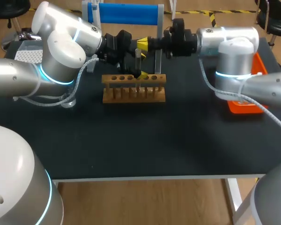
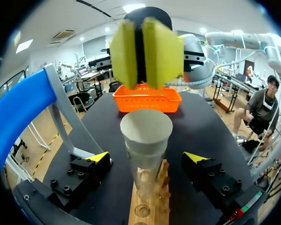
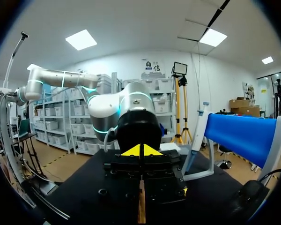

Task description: Invert the test tube, pick up the pipette, mount the tip to pipette, aspirate from beaker and dispense into the tube, eject the tip, return the pipette, and cap with the stopper.

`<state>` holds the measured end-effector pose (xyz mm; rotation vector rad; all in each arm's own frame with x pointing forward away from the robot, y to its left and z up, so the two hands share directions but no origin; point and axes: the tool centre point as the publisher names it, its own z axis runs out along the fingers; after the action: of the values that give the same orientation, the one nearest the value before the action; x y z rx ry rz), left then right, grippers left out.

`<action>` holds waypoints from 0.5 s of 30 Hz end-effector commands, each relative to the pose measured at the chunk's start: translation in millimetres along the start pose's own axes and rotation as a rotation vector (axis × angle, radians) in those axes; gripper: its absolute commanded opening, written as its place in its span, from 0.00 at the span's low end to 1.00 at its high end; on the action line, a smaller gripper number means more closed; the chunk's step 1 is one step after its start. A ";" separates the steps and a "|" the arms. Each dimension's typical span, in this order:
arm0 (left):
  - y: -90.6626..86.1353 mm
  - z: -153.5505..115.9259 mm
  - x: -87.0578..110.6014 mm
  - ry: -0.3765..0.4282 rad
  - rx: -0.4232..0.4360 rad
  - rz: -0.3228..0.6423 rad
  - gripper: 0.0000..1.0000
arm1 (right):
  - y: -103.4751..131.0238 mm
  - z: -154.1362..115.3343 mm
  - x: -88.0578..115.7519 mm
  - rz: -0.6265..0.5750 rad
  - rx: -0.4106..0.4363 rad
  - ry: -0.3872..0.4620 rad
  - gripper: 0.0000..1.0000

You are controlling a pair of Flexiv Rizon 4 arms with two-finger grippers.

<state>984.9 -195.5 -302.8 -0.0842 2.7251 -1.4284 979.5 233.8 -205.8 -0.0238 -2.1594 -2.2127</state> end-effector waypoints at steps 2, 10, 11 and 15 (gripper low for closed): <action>-0.4 0.1 -0.3 0.001 -0.002 -0.001 1.00 | 12.2 -10.7 7.1 -0.025 0.025 -0.029 1.00; -0.4 0.1 -0.3 0.001 -0.002 -0.001 1.00 | 13.9 -61.6 16.8 -0.075 0.170 -0.133 1.00; -0.4 0.1 -0.3 0.001 -0.002 -0.001 1.00 | 13.1 -68.6 18.6 -0.075 0.184 -0.141 1.00; -0.4 0.1 -0.3 0.001 -0.002 -0.001 1.00 | 6.5 -100.5 26.4 -0.075 0.260 -0.197 1.00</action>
<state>984.9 -195.5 -302.8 -0.0841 2.7252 -1.4284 979.2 164.3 -208.6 -0.0816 -2.4872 -2.0677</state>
